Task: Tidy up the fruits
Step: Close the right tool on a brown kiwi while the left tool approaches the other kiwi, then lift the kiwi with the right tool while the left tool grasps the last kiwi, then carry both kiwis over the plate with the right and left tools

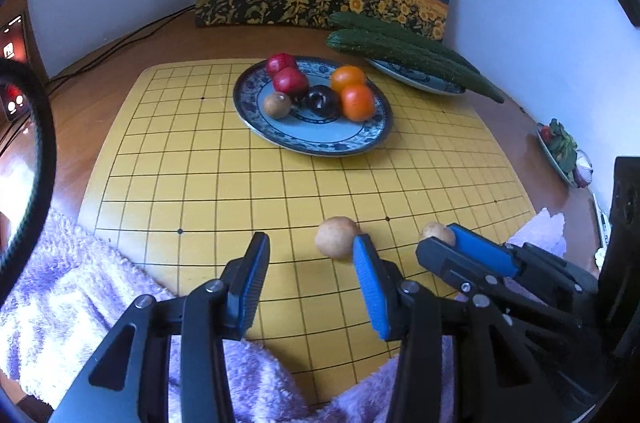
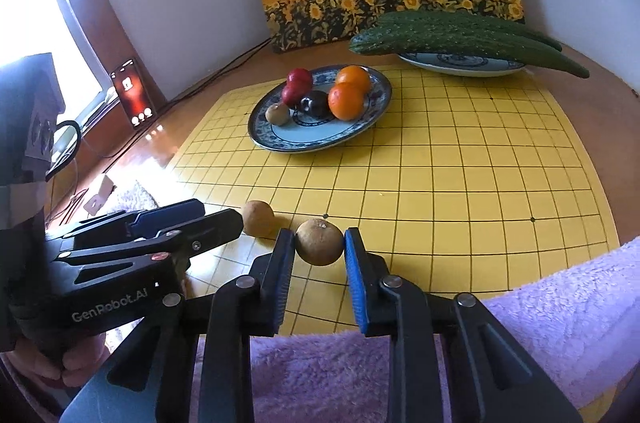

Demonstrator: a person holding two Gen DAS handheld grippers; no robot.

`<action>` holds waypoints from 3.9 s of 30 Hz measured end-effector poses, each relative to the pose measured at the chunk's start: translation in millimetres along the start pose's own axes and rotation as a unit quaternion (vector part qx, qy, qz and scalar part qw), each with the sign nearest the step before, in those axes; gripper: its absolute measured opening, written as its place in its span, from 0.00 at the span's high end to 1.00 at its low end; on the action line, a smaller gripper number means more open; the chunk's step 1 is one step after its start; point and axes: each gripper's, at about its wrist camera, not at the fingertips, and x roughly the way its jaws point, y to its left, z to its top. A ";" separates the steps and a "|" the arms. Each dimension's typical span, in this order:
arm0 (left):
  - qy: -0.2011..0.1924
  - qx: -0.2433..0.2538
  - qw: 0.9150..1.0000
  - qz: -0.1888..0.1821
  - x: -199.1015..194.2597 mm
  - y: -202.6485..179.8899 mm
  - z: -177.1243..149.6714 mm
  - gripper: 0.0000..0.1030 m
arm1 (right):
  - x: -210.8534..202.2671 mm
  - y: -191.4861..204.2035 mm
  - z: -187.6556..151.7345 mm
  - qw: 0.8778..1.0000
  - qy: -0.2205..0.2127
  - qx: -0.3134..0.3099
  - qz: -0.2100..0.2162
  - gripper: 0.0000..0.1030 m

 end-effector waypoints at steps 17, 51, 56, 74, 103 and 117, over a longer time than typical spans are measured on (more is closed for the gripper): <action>0.002 0.025 1.000 0.017 14.4 -17.6 3.0 0.55 | -6.0 -12.3 -1.5 1.000 -0.010 0.015 -0.002 0.74; -0.013 0.030 0.999 -0.003 0.4 -16.8 2.9 0.72 | -5.9 -13.9 2.7 1.000 -0.010 0.018 -0.003 0.74; -0.023 0.027 0.999 -0.002 -6.8 -13.7 10.0 0.72 | -9.0 -12.4 9.3 1.000 -0.014 0.012 -0.005 0.74; -0.059 0.031 0.998 0.019 -18.9 1.1 56.0 0.72 | -10.9 -8.2 47.6 0.999 -0.025 -0.021 -0.004 0.74; -0.034 0.016 0.999 0.025 62.0 42.3 107.7 0.72 | 62.1 22.9 76.5 0.999 0.006 -0.032 -0.012 0.74; -0.038 0.015 0.999 0.014 69.4 46.3 109.2 0.72 | 83.5 24.6 72.4 0.999 0.025 -0.037 -0.018 0.74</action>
